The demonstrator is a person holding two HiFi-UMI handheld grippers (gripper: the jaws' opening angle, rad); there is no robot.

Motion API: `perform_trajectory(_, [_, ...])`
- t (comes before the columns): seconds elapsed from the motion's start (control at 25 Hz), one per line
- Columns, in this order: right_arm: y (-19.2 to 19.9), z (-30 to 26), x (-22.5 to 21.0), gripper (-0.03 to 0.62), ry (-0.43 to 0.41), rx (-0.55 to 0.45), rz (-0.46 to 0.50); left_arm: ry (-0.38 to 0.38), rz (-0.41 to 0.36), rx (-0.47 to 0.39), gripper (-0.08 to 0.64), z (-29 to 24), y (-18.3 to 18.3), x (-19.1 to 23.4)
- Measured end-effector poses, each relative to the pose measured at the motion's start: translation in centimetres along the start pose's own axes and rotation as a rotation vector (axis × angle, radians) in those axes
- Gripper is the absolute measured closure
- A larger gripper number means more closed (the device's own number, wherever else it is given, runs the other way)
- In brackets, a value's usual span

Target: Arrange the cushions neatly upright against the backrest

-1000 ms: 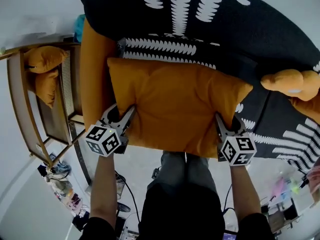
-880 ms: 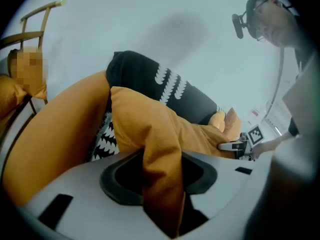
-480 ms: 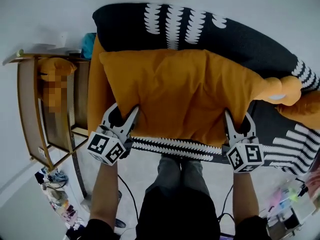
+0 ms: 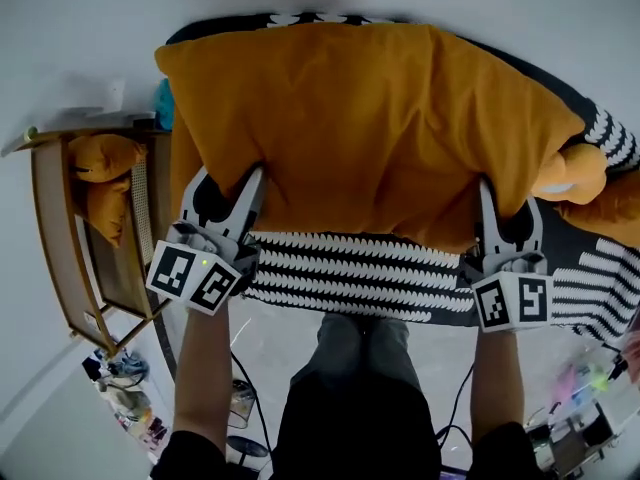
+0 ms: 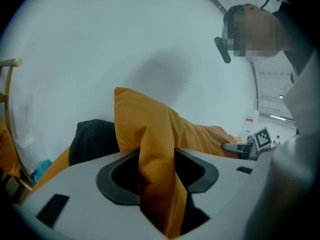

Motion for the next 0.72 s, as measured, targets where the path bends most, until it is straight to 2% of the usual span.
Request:
perform_trajectory(0.24, [1.1,-1.8,-1.1,0.341,0.027,0.002,-0.002,-0.052,0.019,0.049,0.332,-3.4,1.2,1.2])
perform_trajectory(0.44, [2.4,-2.5,-1.0,0.281,0.063,0.009,-0.005,-0.106,0.024,0.089,0.292,-3.9,2.8,2.1])
perform_trajectory(0.64, [4.1,-3.4,-1.7,0.232,0.169,0.101,-0.021,-0.199,0.055,0.213,0.246,-5.5,5.2,2.7])
perform_trajectory(0.72, [4.6,-3.6,-1.6,0.229,0.196,0.105,0.007,-0.223,0.063,0.218,0.234,-5.6,5.7,2.9])
Point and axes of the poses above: the fingertips, and each gripper's own axes: z backward along the fingers, x to its left, y out of its underside, the point moved 9 cm from there along z, backward along the fingers, and after that the axes turned 4 degrees about y, right-handed, at the moved point
